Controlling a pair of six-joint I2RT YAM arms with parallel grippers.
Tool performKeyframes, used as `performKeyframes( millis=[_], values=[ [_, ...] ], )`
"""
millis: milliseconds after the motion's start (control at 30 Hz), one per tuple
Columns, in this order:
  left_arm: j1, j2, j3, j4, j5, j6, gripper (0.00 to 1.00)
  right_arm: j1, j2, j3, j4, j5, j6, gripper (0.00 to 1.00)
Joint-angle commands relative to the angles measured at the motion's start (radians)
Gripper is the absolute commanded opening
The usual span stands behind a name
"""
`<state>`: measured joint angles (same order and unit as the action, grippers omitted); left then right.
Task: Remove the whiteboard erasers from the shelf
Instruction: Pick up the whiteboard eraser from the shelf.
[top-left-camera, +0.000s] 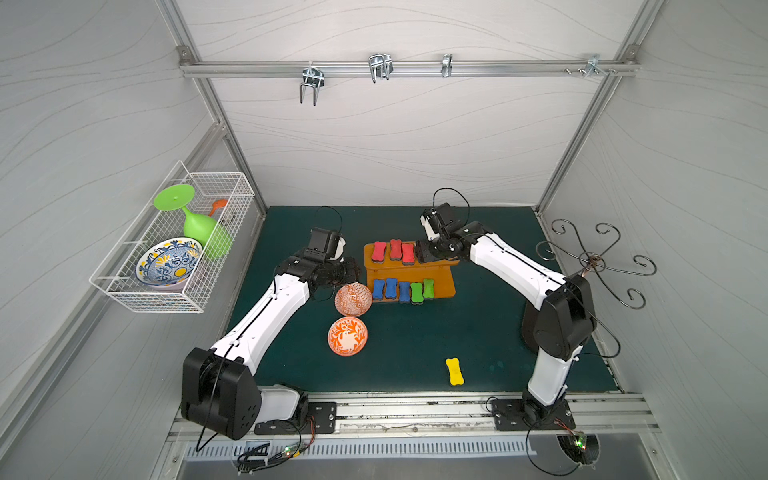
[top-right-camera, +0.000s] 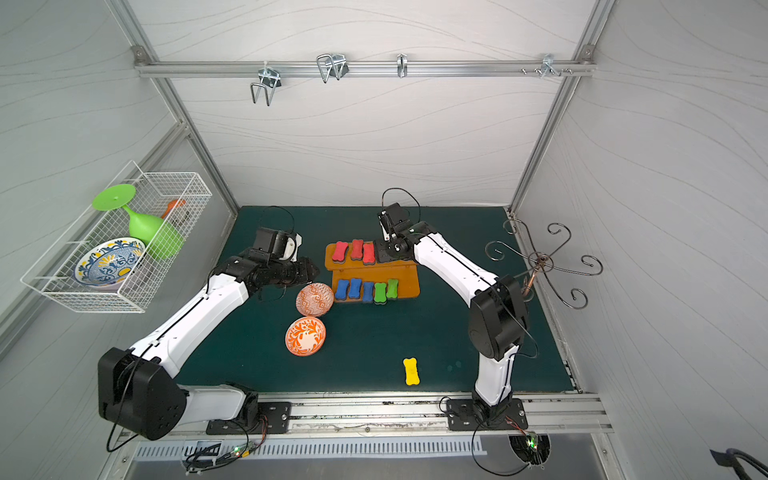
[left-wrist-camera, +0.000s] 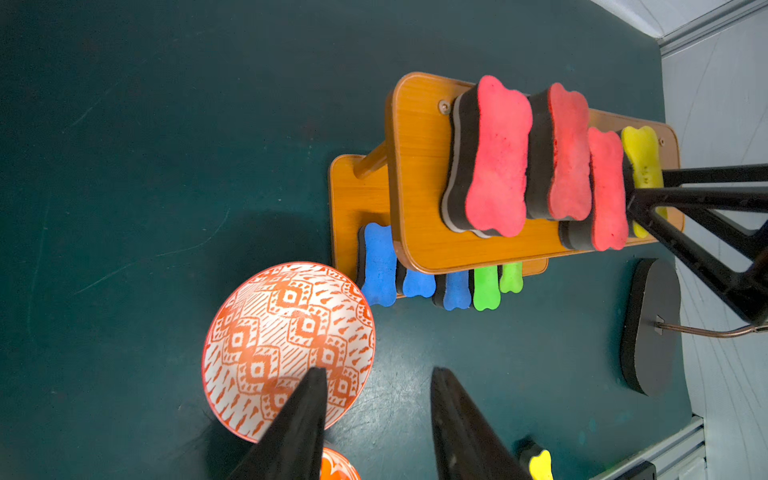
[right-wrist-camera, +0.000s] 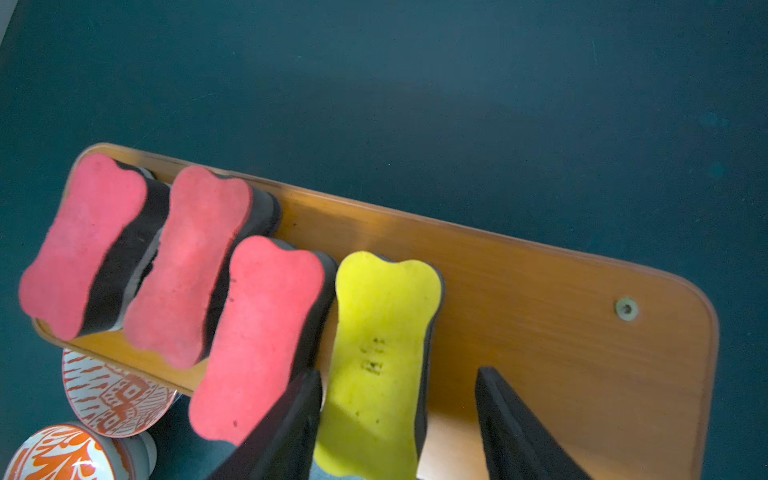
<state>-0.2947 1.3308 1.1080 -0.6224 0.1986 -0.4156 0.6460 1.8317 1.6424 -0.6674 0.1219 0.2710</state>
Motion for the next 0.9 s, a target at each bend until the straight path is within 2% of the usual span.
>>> performKeyframes(
  millis=[0,367,867],
  values=[
    [0.004,-0.016,-0.004,0.03,0.01,0.005,0.45,0.004,-0.014,0.039,-0.015,0.02,-0.005,0.64],
    [0.003,-0.021,-0.008,0.033,0.022,0.003,0.45,0.012,0.018,0.064,-0.012,0.023,-0.008,0.64],
    [0.003,-0.02,-0.006,0.032,0.027,0.005,0.46,0.012,0.096,0.082,-0.032,0.036,-0.022,0.55]
  ],
)
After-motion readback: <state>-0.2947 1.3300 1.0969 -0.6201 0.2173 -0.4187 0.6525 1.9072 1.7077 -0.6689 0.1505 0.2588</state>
